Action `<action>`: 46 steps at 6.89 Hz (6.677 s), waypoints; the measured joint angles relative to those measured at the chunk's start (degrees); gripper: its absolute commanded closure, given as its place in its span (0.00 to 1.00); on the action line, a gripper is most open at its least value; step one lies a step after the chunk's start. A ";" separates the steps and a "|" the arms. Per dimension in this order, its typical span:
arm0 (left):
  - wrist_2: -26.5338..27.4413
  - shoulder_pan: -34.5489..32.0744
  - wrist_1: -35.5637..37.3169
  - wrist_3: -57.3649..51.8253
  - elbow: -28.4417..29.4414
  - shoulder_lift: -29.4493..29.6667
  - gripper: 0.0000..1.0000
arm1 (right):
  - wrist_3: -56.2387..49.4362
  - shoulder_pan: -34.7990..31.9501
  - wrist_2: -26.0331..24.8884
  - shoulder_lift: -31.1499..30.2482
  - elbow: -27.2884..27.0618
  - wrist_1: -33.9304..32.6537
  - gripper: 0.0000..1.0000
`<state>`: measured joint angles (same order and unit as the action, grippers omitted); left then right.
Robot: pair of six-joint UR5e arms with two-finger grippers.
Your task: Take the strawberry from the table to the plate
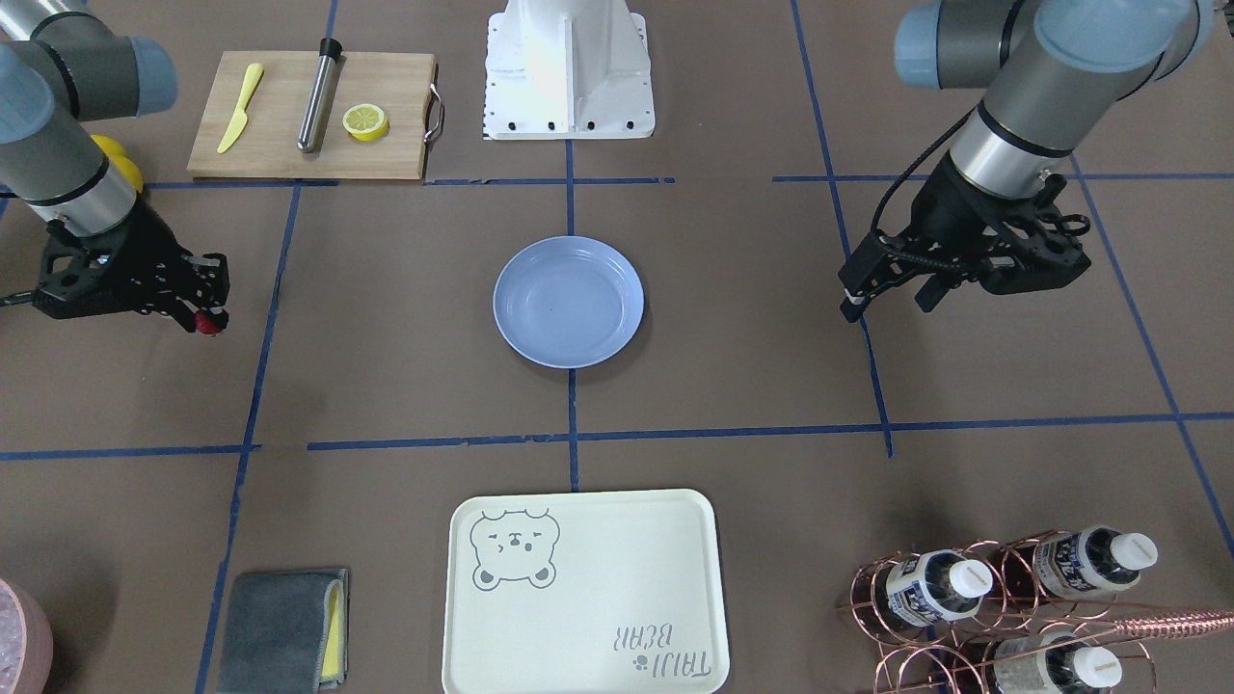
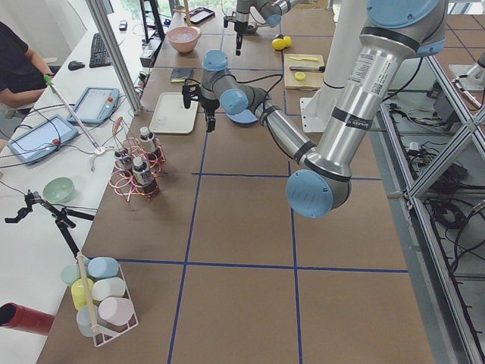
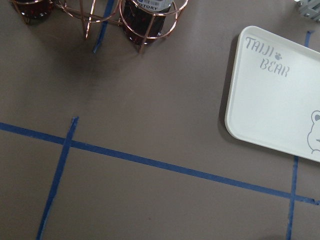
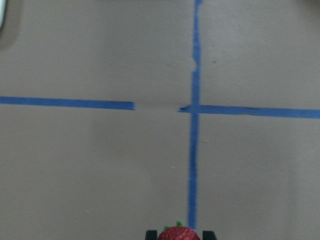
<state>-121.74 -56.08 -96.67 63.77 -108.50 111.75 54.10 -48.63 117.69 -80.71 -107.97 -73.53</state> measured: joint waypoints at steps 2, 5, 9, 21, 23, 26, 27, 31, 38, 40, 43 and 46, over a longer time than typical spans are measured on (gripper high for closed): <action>-0.17 -4.02 1.76 -13.34 0.22 -4.68 0.00 | 5.68 3.72 0.28 11.95 0.50 -8.98 1.00; -0.25 -13.61 2.27 -35.03 3.68 -10.63 0.00 | 12.17 10.23 -1.96 23.80 7.28 -10.53 1.00; -0.42 -17.98 2.14 -44.49 6.77 -13.18 0.00 | 15.46 18.65 -9.65 34.78 20.08 -10.32 1.00; -2.66 -19.93 2.01 -48.06 9.47 -13.98 0.00 | 4.41 10.15 -7.66 27.41 2.78 -28.46 0.00; -5.17 -24.69 3.85 -54.29 11.36 -14.86 0.00 | -9.01 -0.47 -0.93 20.44 -2.72 -32.96 0.00; -13.32 -28.91 5.62 -63.04 19.45 -16.18 0.00 | -31.24 -17.85 10.49 8.26 -2.83 -33.51 0.00; -14.06 -29.75 5.59 -63.99 20.20 -16.83 0.00 | -37.67 -22.95 13.04 4.03 -2.45 -33.52 0.00; -14.28 -31.16 5.44 -64.47 19.76 -17.95 0.00 | -58.65 -38.99 18.29 -8.04 7.49 -29.65 0.00; -13.97 -31.28 5.53 -64.39 18.02 -19.73 0.00 | -61.89 -44.63 20.32 -10.09 20.69 -15.04 0.00; -13.89 -31.28 5.53 -64.38 18.05 -19.75 0.00 | -60.79 -44.63 20.38 -9.98 20.63 -14.99 0.00; -13.92 -31.31 5.53 -64.38 18.06 -19.71 0.00 | -60.70 -44.63 20.36 -9.75 20.63 -14.98 0.00; -13.84 -31.37 5.53 -64.38 18.06 -19.70 0.00 | -60.69 -44.62 20.39 -9.67 20.66 -14.98 0.00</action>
<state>-135.58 -87.45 -91.14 -0.62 -90.44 92.05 -6.59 -93.25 138.08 -90.38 -87.31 -88.51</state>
